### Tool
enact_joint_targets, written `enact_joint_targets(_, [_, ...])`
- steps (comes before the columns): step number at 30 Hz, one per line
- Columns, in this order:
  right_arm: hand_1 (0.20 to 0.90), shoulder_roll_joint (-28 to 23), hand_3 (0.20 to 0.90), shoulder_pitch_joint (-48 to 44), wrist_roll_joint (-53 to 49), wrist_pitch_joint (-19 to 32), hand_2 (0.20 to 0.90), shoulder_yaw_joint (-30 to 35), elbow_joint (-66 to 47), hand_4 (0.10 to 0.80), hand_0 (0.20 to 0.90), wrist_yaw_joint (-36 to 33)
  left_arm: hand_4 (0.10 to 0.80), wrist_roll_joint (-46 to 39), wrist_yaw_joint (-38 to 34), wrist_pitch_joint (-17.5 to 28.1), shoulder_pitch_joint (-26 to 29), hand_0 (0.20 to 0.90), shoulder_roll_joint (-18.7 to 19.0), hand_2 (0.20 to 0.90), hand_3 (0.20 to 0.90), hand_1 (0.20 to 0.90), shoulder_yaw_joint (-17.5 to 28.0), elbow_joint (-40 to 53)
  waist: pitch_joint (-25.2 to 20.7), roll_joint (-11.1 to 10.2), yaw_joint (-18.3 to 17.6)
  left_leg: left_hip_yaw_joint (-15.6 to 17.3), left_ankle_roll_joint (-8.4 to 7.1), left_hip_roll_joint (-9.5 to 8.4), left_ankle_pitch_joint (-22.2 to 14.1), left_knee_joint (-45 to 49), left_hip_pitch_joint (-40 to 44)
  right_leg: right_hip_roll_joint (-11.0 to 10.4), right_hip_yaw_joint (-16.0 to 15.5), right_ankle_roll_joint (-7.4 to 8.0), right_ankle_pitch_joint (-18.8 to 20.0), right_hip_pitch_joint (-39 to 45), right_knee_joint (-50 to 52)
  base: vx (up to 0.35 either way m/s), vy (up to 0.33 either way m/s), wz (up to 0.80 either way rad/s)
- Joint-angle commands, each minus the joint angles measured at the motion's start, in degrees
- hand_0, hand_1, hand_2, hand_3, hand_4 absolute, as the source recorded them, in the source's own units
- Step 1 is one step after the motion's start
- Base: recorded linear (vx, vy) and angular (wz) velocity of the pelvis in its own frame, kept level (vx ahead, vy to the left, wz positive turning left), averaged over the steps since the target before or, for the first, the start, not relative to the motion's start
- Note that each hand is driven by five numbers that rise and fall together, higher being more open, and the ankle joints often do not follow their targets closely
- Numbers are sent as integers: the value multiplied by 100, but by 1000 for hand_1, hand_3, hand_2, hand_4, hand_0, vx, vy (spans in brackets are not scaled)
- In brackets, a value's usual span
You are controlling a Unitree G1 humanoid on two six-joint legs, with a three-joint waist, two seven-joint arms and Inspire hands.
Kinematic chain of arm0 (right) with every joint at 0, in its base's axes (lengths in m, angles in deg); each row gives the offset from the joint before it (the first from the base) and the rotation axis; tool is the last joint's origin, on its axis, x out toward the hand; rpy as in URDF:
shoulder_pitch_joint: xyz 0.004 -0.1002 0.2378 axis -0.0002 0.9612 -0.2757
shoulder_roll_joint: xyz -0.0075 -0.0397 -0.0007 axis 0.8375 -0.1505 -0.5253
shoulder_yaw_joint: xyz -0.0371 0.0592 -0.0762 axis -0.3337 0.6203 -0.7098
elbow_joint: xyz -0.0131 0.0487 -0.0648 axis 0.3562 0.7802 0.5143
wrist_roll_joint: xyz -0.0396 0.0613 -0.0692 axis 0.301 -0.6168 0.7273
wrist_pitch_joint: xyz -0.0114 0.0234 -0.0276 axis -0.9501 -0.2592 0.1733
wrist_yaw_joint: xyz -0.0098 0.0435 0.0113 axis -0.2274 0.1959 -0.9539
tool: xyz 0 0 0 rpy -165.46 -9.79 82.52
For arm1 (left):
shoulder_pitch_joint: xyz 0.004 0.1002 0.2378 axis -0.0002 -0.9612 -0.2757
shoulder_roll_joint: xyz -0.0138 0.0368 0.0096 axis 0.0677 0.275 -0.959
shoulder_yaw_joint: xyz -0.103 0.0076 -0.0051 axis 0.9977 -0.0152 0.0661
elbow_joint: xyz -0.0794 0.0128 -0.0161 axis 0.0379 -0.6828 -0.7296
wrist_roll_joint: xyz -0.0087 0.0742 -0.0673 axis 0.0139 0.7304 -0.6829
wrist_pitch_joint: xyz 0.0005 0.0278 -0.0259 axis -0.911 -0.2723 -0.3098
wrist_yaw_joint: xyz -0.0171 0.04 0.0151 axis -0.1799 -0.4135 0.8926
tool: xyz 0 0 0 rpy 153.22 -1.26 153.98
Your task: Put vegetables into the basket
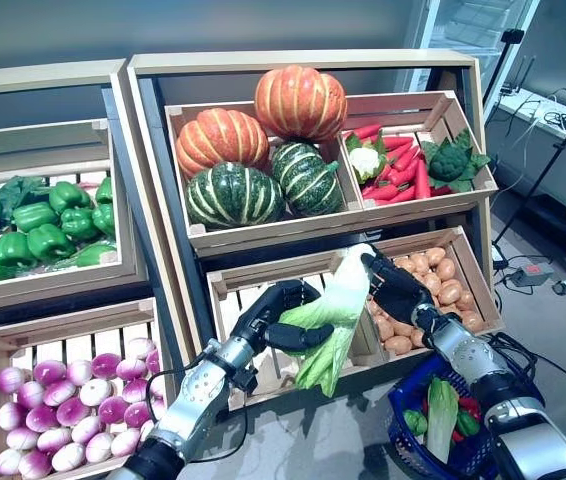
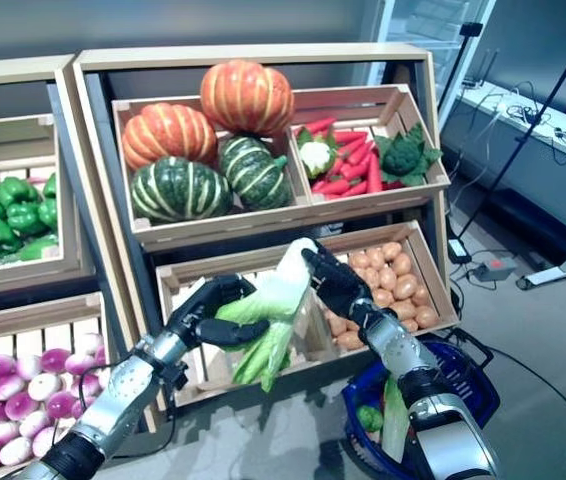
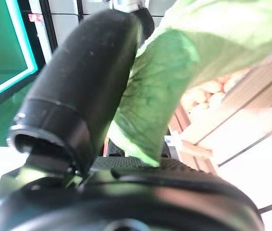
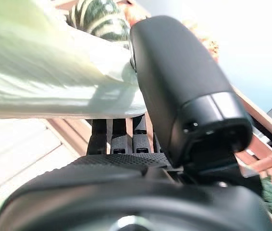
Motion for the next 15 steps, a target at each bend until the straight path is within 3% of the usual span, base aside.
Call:
enact_joint_targets(1, [300, -514, 300, -429, 36, 589, 300, 667, 56, 400, 300, 210, 800, -335, -87, 456, 426, 900, -73, 900, 900, 900, 345, -22, -217, -134, -41, 434, 105, -20, -662, 8, 150, 69, 64, -265, 101, -160, 7, 0, 0, 0])
enact_joint_targets(15, [300, -1541, 300, -14, 426, 976, 300, 1650, 909, 400, 300, -132, 800, -275, -32, 437, 237, 900, 23, 900, 900, 900, 277, 97, -143, -154, -221, 597, 96, 43, -675, 8, 166, 113, 220, -256, 147, -222, 7, 1, -26, -8])
